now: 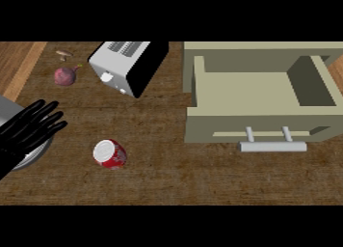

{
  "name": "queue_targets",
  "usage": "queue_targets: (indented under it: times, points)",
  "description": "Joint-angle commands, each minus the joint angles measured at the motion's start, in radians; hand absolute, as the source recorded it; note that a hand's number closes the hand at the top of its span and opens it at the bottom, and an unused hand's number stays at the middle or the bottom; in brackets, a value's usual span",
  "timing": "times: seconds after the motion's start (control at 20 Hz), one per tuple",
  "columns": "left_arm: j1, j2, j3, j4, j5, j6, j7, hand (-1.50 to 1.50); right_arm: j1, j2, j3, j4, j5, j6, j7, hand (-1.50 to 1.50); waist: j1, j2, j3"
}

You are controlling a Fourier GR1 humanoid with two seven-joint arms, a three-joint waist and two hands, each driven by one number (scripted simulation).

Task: Pick up the can, place it into the drawer and close the drawer

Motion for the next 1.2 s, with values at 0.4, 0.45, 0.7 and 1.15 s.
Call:
queue_targets:
  times: [0.4, 0.45, 0.7, 1.15]
  points:
    - [-0.083, -0.147, -0.064, 0.205, -0.293, -0.039, -0.124, -1.50, 0.027, 0.029, -0.080, -0.073, -0.050, 0.060, 0.058, -1.50, -0.003, 0.001, -0.001]
    - [0.057, -0.166, -0.090, 0.146, -0.344, -0.103, -0.184, -1.50, 0.000, 0.018, -0.083, -0.007, -0.036, 0.077, 0.025, -1.50, 0.005, 0.000, 0.000]
    - [-0.031, -0.201, -0.070, 0.291, -0.444, -0.098, -0.276, -1.50, 0.000, 0.043, -0.105, -0.051, -0.048, 0.089, 0.058, -1.50, 0.001, 0.001, -0.001]
    - [-0.097, -0.217, -0.041, 0.529, -0.634, -0.095, -0.497, -1.50, -0.022, -0.021, -0.208, -0.034, -0.177, 0.124, 0.158, -1.50, 0.001, 0.001, -0.001]
